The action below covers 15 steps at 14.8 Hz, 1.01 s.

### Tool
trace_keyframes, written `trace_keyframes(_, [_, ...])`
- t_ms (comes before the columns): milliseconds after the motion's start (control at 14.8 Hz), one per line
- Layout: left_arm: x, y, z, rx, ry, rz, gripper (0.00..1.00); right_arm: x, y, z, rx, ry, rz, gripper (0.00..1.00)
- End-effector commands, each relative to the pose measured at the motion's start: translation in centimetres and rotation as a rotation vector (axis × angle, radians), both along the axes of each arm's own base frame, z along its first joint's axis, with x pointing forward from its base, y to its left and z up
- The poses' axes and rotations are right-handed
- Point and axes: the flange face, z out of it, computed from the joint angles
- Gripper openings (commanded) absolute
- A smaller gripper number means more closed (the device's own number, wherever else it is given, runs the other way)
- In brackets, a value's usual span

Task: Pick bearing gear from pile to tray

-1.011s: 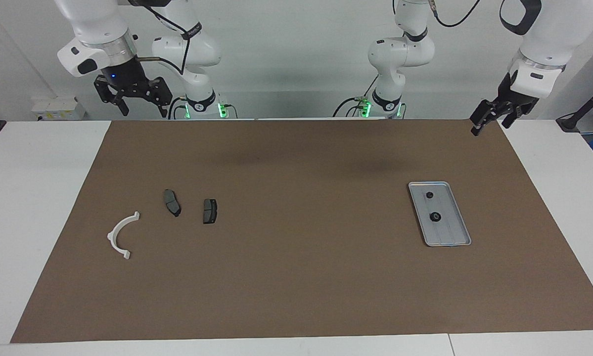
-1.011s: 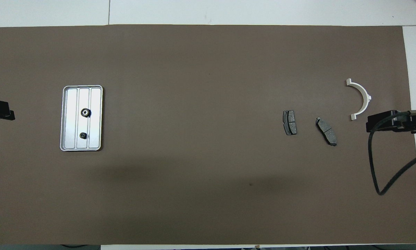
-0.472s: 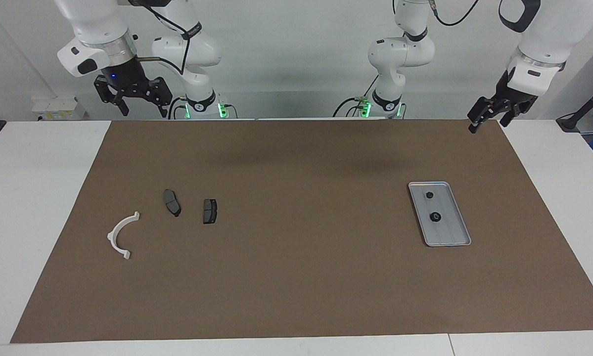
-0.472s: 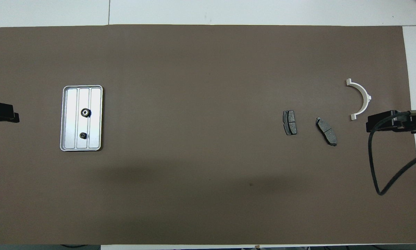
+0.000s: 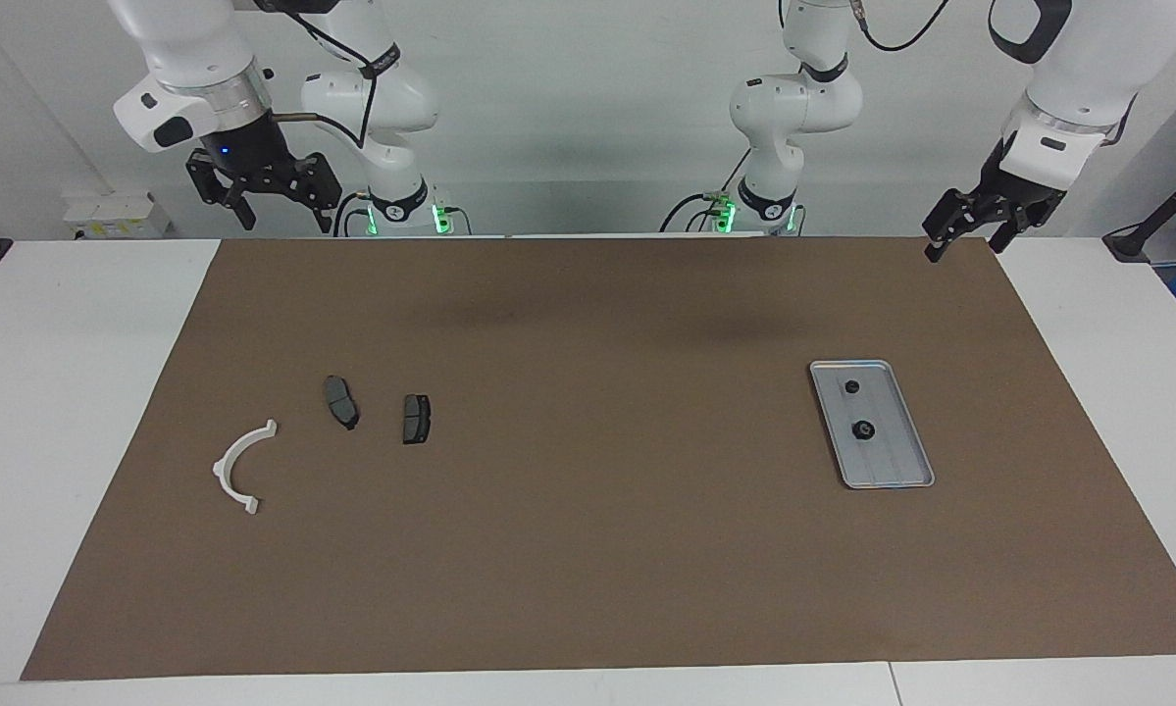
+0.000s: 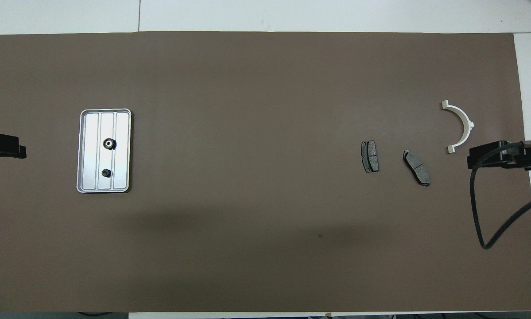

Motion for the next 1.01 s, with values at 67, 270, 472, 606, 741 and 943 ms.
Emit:
trace_keyframes(67, [-0.83,-0.11,0.23,-0.016,-0.007,-0.039,1.00,-0.26,-0.11,0.42,0.023,-0.018,0.002,1.00])
trace_keyframes(270, [-0.72,-0.11,0.21,-0.015,-0.012,-0.047,1.00,-0.26,-0.19,0.35,0.023,-0.017,0.001,1.00])
trace_keyframes(472, [-0.73,-0.11,0.20,-0.015,-0.011,-0.087,1.00,-0.28,-0.18,0.40,0.023,-0.017,0.001,1.00])
trace_keyframes(606, [-0.72,-0.11,0.21,-0.014,-0.012,-0.087,1.00,-0.26,-0.18,0.42,0.023,-0.018,0.001,1.00])
trace_keyframes(741, [-0.78,-0.19,0.27,-0.015,-0.012,-0.088,1.00,-0.26,-0.19,0.35,0.023,-0.017,0.001,1.00])
trace_keyframes(943, [-0.78,-0.19,0.27,-0.015,-0.012,-0.087,1.00,-0.28,-0.18,0.40,0.023,-0.017,0.001,1.00])
